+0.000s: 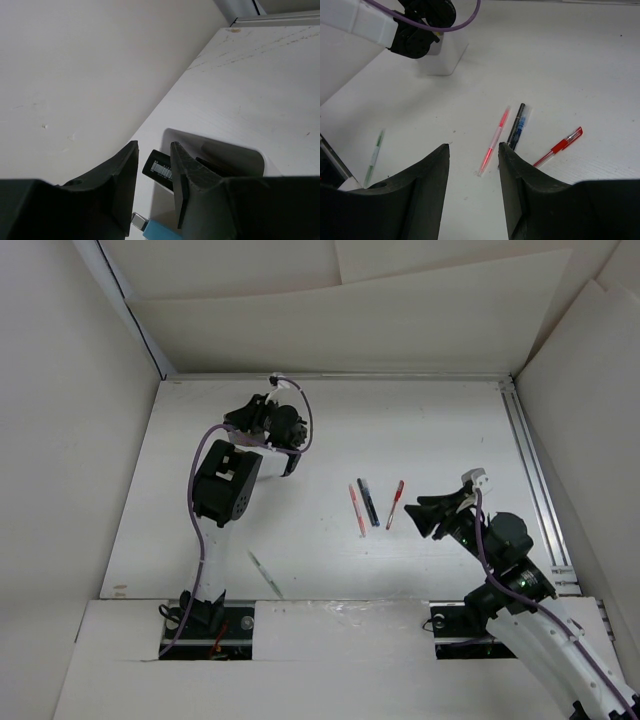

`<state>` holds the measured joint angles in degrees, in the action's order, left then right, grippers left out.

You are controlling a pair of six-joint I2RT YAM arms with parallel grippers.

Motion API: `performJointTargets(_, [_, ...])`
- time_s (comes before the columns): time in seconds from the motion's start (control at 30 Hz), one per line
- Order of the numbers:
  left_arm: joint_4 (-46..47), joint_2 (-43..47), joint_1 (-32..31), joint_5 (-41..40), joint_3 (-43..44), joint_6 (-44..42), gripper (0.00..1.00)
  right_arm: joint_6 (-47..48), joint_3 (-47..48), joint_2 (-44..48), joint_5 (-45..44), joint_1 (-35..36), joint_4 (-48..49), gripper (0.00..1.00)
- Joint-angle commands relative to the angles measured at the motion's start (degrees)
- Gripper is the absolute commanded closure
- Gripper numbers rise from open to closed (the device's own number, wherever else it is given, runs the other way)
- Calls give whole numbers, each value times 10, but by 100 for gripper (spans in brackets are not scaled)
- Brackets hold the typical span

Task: Sort the stationery into containers
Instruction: Place the pen in the storage box.

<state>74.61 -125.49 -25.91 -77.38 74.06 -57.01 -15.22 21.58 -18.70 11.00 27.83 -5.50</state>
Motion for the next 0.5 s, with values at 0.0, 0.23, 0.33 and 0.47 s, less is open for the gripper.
performJointTargets(0.0, [386, 12, 2, -12, 6, 0, 72, -1, 3, 0, 11, 6, 37, 51])
performJointTargets(0.23, [381, 61, -4, -17, 6, -5, 66, -1, -2, 0, 17, 6, 37, 51])
performJointTargets(0.33, [361, 102, -19, -22, 12, -6, 66, 5, -2, -7, 24, 6, 37, 65])
performJointTargets(0.47, [269, 165, -39, -33, 34, 37, 75, 12, 8, -48, 57, 6, 43, 91])
